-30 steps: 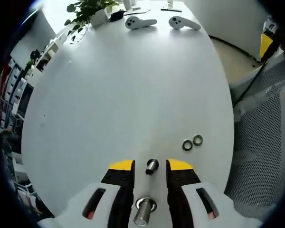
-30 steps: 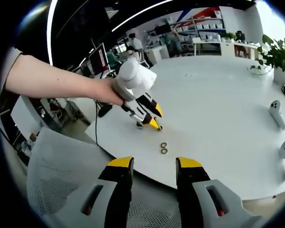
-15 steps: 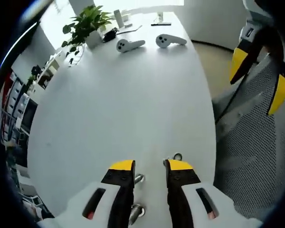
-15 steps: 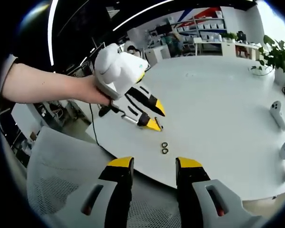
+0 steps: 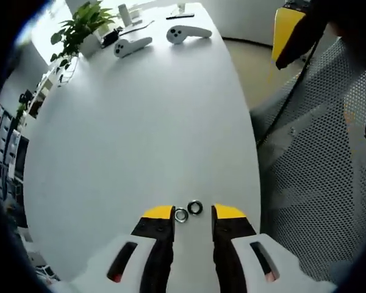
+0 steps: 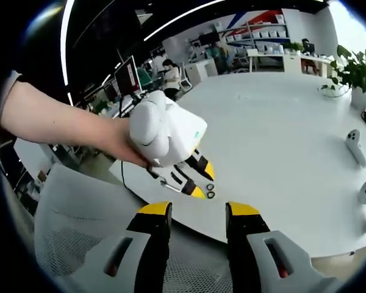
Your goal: Place the washer onto the threaded stud by aligning its center hole with the stud, sliding it down to the base, and recovering from edge contact or off-axis alignment until the washer reaches the visible bottom stop.
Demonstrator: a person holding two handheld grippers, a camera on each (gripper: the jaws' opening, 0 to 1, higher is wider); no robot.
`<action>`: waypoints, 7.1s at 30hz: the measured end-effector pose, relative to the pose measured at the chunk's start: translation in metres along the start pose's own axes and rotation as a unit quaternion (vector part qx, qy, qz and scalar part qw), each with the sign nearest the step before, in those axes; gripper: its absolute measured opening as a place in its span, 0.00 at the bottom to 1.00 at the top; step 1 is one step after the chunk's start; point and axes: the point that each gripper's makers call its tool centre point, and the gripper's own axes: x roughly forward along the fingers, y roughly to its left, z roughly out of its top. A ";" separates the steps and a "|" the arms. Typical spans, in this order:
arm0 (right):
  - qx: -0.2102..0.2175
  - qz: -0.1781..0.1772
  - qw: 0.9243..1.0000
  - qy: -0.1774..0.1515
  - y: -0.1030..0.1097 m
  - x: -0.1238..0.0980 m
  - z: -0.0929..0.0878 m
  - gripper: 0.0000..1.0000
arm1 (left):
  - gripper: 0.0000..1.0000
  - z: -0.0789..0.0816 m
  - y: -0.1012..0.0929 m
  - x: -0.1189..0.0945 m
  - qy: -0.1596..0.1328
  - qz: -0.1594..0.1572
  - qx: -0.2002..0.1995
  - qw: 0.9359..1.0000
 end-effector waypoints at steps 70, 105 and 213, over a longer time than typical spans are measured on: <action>0.008 -0.008 1.000 -0.005 -0.004 -0.001 0.001 0.36 | 0.08 -0.010 -0.001 0.018 0.024 -0.017 0.002 1.000; 0.007 -0.006 1.000 -0.004 -0.003 -0.001 0.001 0.36 | 0.08 -0.025 0.067 -0.069 -0.024 0.085 -0.060 0.994; 0.012 -0.010 1.000 -0.009 -0.006 -0.001 0.002 0.36 | 0.21 -0.027 0.017 0.020 0.060 -0.009 -0.047 0.997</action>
